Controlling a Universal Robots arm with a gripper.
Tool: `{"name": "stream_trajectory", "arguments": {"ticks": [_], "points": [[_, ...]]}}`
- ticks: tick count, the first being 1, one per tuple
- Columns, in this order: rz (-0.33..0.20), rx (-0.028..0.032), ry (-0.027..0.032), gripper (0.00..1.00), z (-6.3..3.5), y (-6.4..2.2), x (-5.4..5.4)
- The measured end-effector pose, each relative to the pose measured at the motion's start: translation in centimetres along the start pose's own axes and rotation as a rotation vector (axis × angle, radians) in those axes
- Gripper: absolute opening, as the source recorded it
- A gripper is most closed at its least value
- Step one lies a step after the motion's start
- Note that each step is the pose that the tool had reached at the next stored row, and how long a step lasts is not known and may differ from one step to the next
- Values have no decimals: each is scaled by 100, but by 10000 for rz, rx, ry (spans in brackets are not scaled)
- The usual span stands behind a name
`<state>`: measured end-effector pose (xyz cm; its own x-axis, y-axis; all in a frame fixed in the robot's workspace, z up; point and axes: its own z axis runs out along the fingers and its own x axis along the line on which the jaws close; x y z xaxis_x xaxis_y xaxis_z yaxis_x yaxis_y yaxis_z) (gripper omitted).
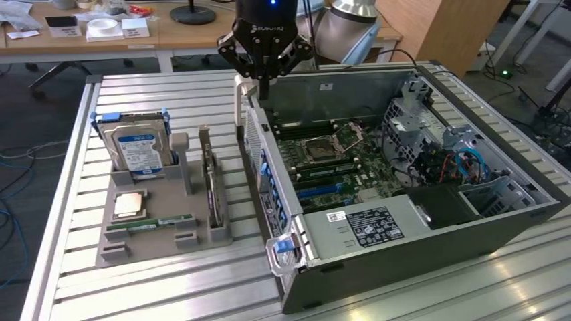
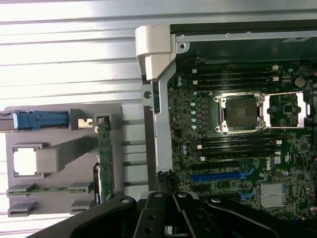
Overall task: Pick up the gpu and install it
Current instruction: 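Reach for the gpu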
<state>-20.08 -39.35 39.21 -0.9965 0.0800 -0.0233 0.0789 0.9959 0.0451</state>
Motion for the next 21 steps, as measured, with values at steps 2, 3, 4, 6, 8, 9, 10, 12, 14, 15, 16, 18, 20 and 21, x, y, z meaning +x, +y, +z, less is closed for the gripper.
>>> {"name": "stream_trajectory", "arguments": {"ticks": [2, 3, 4, 6, 8, 9, 10, 12, 14, 15, 16, 18, 20, 21], "points": [[3, 0, -1, 11, 0, 0, 28], [6, 0, 0, 11, -1, 0, 43], [8, 1, 0, 11, -1, 0, 57], [13, 1, 0, 11, -1, 0, 84], [18, 0, -1, 11, -1, 0, 115], [20, 1, -1, 11, -2, 0, 129], [22, 1, -1, 11, -2, 0, 144], [28, 1, -1, 11, -2, 0, 175], [33, 0, -1, 11, -2, 0, 206], [36, 1, -2, 11, -2, 1, 222], [39, 1, -1, 11, -3, 1, 239], [46, 2, -2, 11, -3, 2, 278], [54, 1, -3, 11, -3, 3, 316], [57, 2, -3, 11, -3, 3, 335]]}}
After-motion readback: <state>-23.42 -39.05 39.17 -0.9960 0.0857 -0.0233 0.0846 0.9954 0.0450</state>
